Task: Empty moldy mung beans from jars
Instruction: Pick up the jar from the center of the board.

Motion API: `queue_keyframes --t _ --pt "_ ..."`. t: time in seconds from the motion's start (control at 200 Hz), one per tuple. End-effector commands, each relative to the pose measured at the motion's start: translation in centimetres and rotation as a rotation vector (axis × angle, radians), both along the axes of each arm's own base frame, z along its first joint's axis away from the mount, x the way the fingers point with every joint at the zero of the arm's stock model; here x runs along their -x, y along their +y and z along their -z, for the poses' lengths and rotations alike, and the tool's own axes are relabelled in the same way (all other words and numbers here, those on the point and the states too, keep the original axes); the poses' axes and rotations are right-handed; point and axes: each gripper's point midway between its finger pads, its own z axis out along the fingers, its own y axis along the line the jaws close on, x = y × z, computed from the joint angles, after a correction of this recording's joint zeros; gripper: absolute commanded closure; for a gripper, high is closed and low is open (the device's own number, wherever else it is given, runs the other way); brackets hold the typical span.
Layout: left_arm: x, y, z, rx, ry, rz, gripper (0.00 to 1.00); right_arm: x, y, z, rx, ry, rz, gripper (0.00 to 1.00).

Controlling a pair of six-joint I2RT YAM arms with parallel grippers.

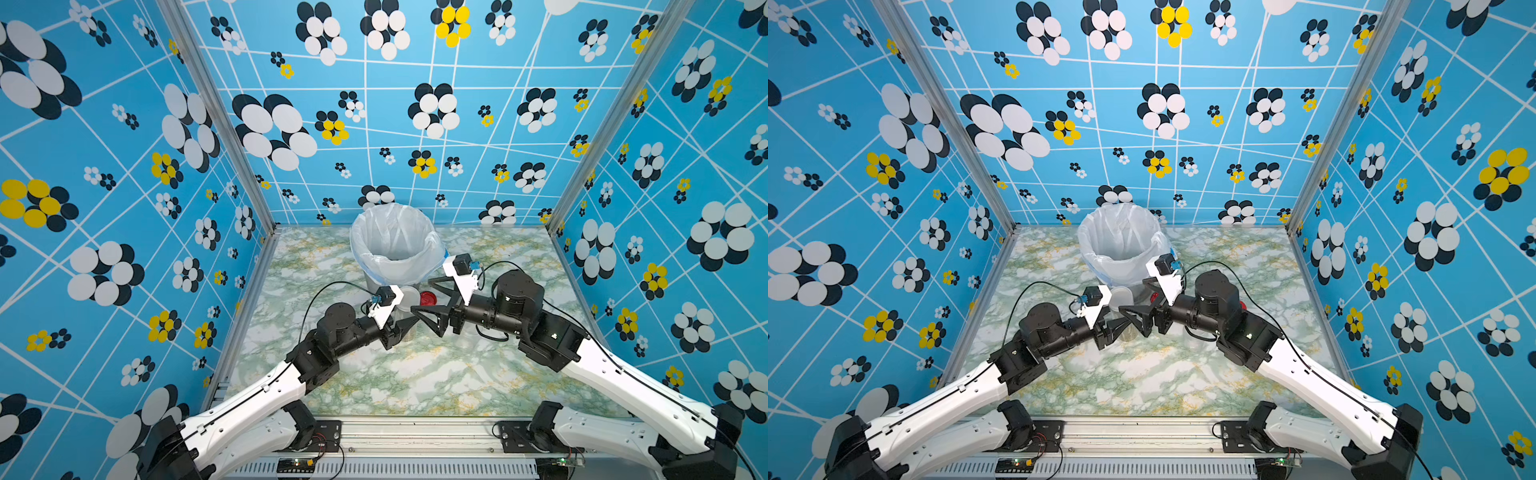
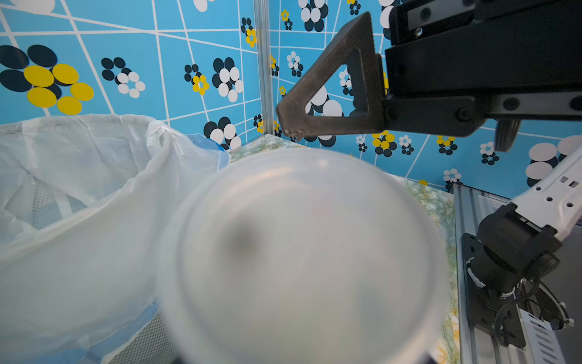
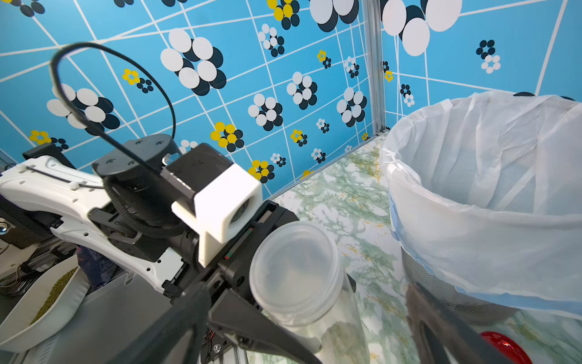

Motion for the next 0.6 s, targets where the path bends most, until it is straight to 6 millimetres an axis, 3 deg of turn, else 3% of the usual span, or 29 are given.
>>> queue_keyframes --t 0.0,0.3,0.595 --pt "0.6 -0.6 -2.4 0.030 -0.049 0.044 0.47 0.4 0.6 -0.2 0.021 0.005 -0.030 0.01" --pt "1.2 -1.5 -3.2 0.031 -0.057 0.083 0.47 0.2 1.1 0.1 0.031 0.000 -0.016 0.01" --pt "1.3 -2.2 -3.0 0.023 -0.060 0.095 0.47 -1.0 1.5 1.0 0.033 0.030 0.028 0.12"
